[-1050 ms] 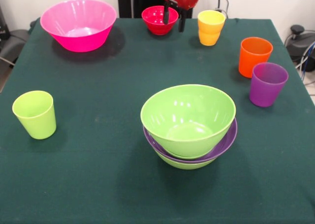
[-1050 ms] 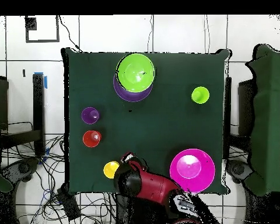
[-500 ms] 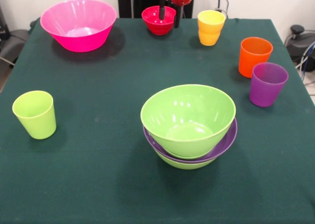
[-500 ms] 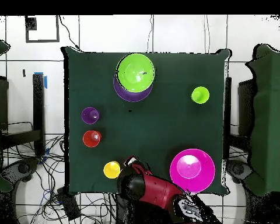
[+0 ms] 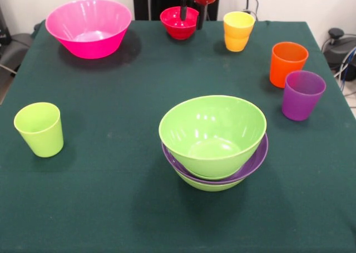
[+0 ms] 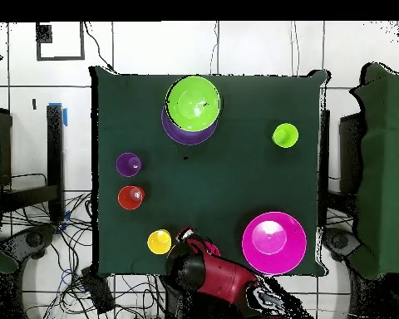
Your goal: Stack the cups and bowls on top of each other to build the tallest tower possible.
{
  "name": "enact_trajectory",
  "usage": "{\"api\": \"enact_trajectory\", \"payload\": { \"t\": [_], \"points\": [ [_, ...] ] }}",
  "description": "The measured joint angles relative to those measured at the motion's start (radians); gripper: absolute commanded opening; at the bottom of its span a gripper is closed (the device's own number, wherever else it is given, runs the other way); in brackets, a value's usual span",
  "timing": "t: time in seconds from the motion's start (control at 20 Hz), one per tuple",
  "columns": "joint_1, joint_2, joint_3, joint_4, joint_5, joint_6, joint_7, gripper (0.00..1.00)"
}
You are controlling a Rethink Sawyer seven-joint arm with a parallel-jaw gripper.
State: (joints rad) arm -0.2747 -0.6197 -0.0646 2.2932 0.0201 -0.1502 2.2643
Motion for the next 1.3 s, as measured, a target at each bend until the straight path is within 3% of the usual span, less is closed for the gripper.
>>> {"api": "enact_trajectory", "payload": {
  "t": [0.8,1.3],
  "points": [
    [-0.027,0.163,-0.001,-0.001,-0.026,-0.208,0.0,1.0],
    [-0.033,0.206,-0.004,0.008,-0.045,-0.253,0.0,1.0]
  ]
}}
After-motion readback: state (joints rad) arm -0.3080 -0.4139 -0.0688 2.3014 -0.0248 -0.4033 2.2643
